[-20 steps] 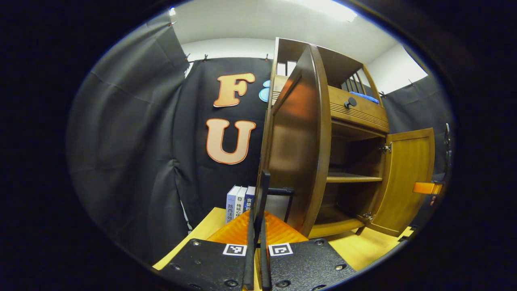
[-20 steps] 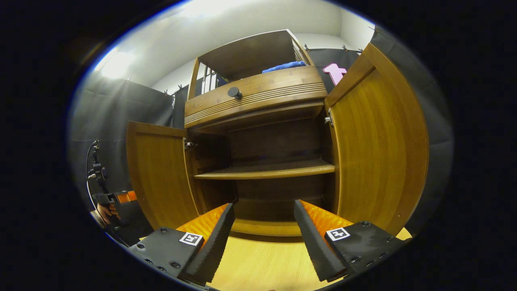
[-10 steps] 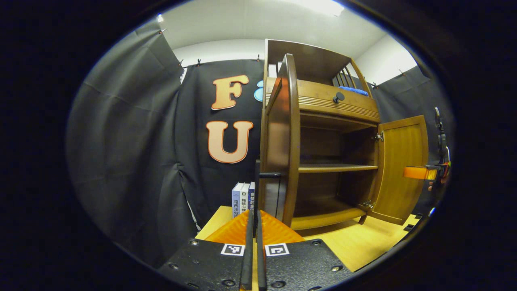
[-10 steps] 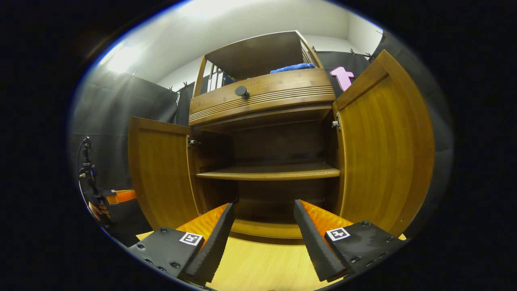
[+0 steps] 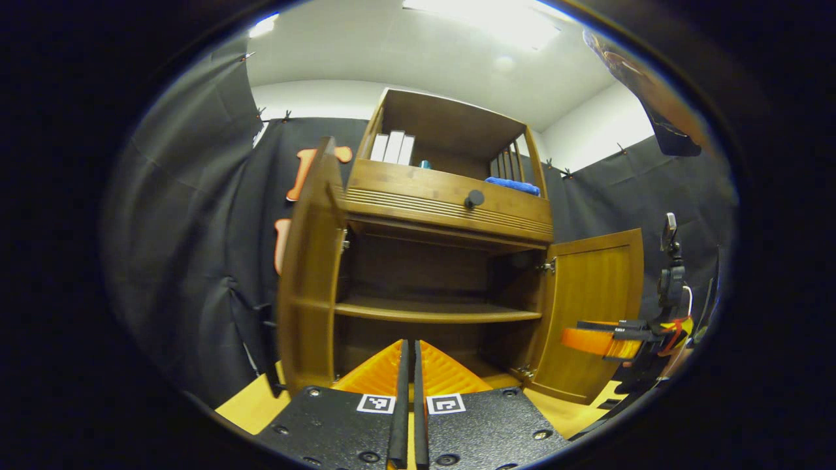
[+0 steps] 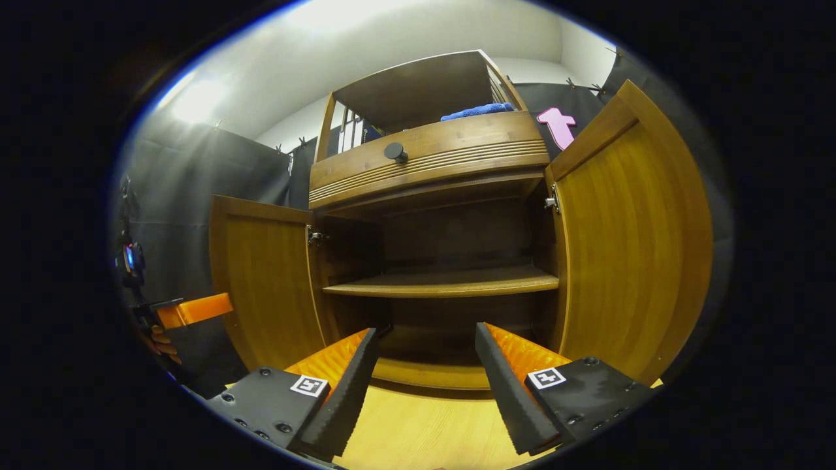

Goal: Open the right door of the double-door shoe cabinet with the right hand, and open the left door with the left hand.

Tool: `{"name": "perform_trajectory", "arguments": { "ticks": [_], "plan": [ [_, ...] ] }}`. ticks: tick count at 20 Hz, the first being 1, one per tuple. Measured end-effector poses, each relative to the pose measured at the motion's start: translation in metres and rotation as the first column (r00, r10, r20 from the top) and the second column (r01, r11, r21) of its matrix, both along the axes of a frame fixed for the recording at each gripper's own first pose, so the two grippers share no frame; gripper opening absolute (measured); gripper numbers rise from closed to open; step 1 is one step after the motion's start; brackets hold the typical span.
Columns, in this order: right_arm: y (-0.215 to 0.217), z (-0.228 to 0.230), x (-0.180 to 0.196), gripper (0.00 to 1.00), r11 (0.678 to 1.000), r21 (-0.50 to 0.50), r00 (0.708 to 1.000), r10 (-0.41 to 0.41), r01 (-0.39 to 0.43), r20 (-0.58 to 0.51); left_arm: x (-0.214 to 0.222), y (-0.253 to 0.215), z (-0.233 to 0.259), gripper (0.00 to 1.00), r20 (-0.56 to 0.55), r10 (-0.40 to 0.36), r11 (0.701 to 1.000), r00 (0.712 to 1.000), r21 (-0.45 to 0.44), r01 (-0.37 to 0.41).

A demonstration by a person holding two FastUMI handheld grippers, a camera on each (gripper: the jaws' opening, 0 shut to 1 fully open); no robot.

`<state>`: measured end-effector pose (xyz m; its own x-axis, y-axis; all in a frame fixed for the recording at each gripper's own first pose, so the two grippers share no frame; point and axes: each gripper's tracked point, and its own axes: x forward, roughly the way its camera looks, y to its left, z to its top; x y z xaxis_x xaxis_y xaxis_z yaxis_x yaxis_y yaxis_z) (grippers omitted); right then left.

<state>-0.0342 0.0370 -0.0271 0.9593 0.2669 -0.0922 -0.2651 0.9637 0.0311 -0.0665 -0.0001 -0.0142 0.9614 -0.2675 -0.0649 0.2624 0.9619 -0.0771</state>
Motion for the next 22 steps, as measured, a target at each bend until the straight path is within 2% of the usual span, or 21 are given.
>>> {"name": "perform_trajectory", "arguments": {
  "ticks": [2,3,4,7,8,10,12,14,18,20,22],
  "plan": [
    [-0.008,0.001,-0.004,0.96,0.999,-0.02,1.0,-0.029,0.029,0.008,0.023,-0.009,-0.006,0.05,-0.013,0.036,0.999,0.999,0.024,-0.035],
    [-0.012,0.001,-0.004,0.96,0.999,-0.029,0.999,-0.045,0.045,0.011,0.029,-0.013,-0.01,0.0,-0.017,0.053,0.997,0.998,0.051,-0.052],
    [-0.016,0.0,-0.007,0.96,0.997,-0.037,0.998,-0.06,0.061,0.013,0.036,-0.02,-0.015,0.05,-0.022,0.055,0.996,0.998,0.078,-0.054],
    [-0.028,-0.002,-0.016,0.96,0.994,-0.053,0.995,-0.098,0.099,0.014,0.047,-0.045,-0.026,0.05,-0.023,0.048,0.993,0.999,0.112,-0.045],
    [-0.031,-0.003,-0.019,0.96,0.993,-0.055,0.994,-0.108,0.109,0.016,0.05,-0.048,-0.028,0.05,-0.018,0.065,0.992,0.998,0.113,-0.063],
    [-0.038,-0.004,-0.023,0.96,0.989,-0.058,0.991,-0.134,0.135,0.011,0.057,-0.04,-0.031,0.07,0.014,0.154,0.978,0.988,0.142,-0.154],
    [-0.045,-0.004,-0.028,0.96,0.986,-0.054,0.988,-0.155,0.156,0.015,0.058,-0.042,-0.032,0.12,0.052,0.196,0.967,0.979,0.158,-0.202],
    [-0.05,-0.003,-0.031,0.96,0.984,-0.049,0.985,-0.171,0.172,0.017,0.059,-0.052,-0.041,0.22,0.03,0.188,0.973,0.982,0.132,-0.191],
    [-0.063,-0.007,-0.03,0.96,0.98,-0.047,0.981,-0.196,0.196,0.005,0.06,-0.052,-0.059,0.65,-0.041,0.204,0.976,0.978,0.089,-0.2],
    [-0.065,-0.007,-0.029,0.96,0.98,-0.044,0.981,-0.192,0.192,0.001,0.062,-0.044,-0.061,0.74,-0.049,0.22,0.974,0.974,0.073,-0.216],
    [-0.066,-0.007,-0.027,0.96,0.981,-0.041,0.982,-0.19,0.19,0.003,0.062,-0.037,-0.063,0.96,-0.057,0.243,0.969,0.968,0.055,-0.239]
  ]
}}
